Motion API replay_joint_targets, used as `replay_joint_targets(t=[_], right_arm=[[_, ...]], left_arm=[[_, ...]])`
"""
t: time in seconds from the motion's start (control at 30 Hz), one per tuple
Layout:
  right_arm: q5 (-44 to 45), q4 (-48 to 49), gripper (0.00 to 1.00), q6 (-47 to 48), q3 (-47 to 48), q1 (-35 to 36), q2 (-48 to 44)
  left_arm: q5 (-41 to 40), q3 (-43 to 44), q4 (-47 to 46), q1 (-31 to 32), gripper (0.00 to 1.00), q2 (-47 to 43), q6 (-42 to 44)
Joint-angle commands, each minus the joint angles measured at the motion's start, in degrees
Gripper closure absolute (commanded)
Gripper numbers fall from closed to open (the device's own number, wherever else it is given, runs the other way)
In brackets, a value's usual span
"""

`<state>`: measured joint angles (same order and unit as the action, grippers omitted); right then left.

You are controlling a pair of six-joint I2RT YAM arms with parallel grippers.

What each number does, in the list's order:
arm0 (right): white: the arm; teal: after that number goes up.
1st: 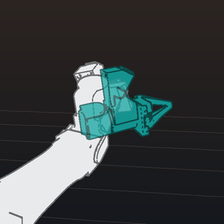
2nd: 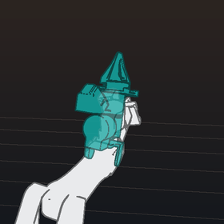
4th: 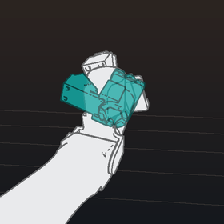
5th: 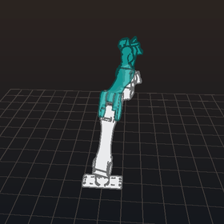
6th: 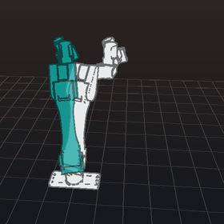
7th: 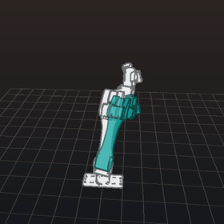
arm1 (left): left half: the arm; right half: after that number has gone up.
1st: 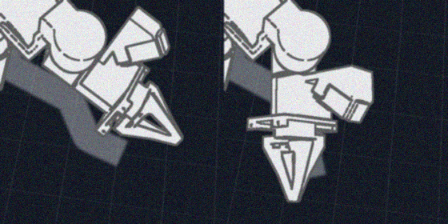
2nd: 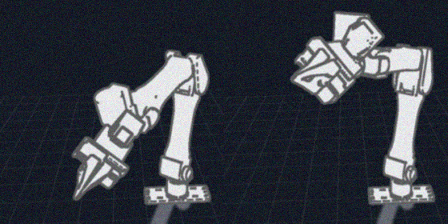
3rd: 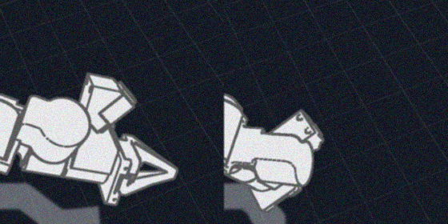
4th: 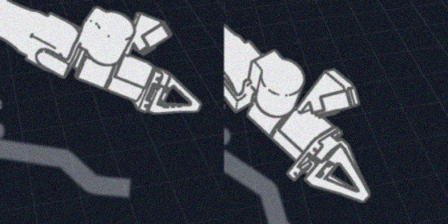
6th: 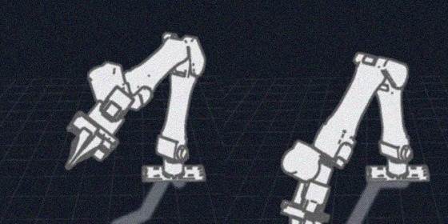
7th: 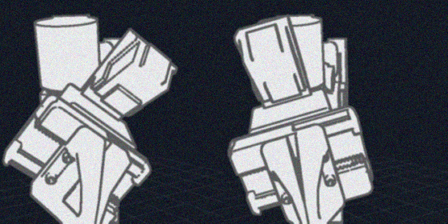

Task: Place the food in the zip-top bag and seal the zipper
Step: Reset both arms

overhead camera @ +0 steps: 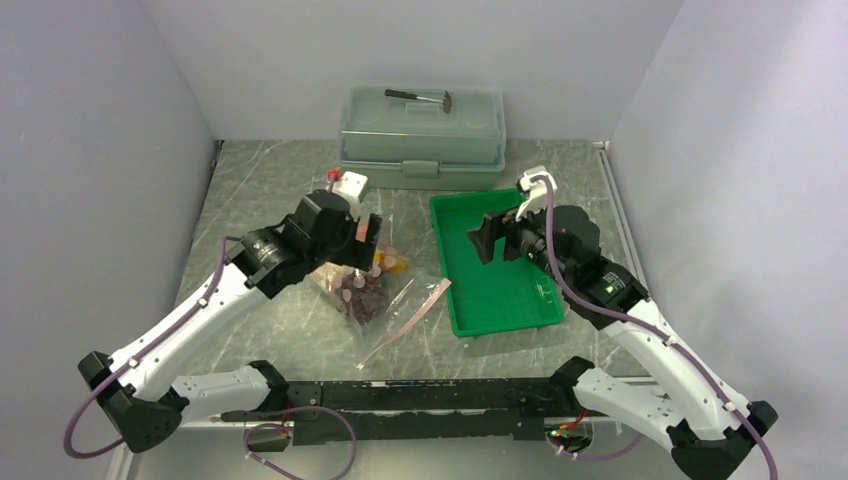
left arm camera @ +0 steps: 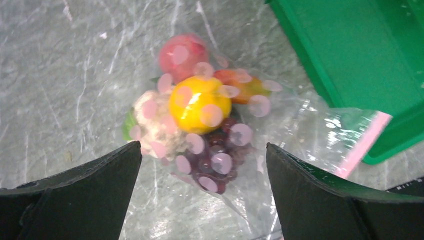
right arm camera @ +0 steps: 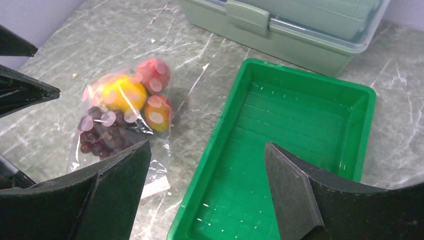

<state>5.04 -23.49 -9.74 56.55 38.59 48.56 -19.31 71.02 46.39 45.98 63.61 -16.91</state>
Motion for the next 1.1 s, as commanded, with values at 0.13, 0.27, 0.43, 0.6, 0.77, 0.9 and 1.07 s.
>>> replay_joint_targets(t=[0.13, 0.27, 0.43, 0.6, 0.77, 0.9, 1.07], right_arm=[[-10.01, 2.93, 0.12, -6.77, -0.92, -13.09, -1.20], [-13.17, 3.88, 0.12, -8.78, -3.59, -18.41, -3.07], [-14.63, 4.11, 0.12, -10.22, -6.42, -21.81, -5.36], [-15.76, 5.41, 0.12, -10.49, -9.46, -22.87, -9.14], [-15.99, 5.04, 0.11, -9.26, -12.06, -22.91, -12.38], [-16.32, 7.03, 0.10, -8.11, -15.81, -22.91, -17.53], [-13.11, 8.08, 0.10, -7.06, -19.92, -22.77, -24.04]], left_arm=[[11.60, -4.21, -4.81, -16.93, 0.00, -2.06, 0.10], [15.29, -5.98, -5.30, -24.74, 0.00, -3.77, -0.58], [18.54, -9.66, -6.29, -30.30, 0.00, -7.69, -0.94], [18.78, -12.94, -7.23, -30.68, 0.00, -12.17, -1.91], [20.01, -15.67, -8.06, -30.68, 0.00, -16.91, -3.04], [21.45, -17.20, -9.57, -30.68, 0.00, -20.76, -2.71], [22.80, -18.36, -10.53, -30.68, 0.00, -23.90, -2.22]])
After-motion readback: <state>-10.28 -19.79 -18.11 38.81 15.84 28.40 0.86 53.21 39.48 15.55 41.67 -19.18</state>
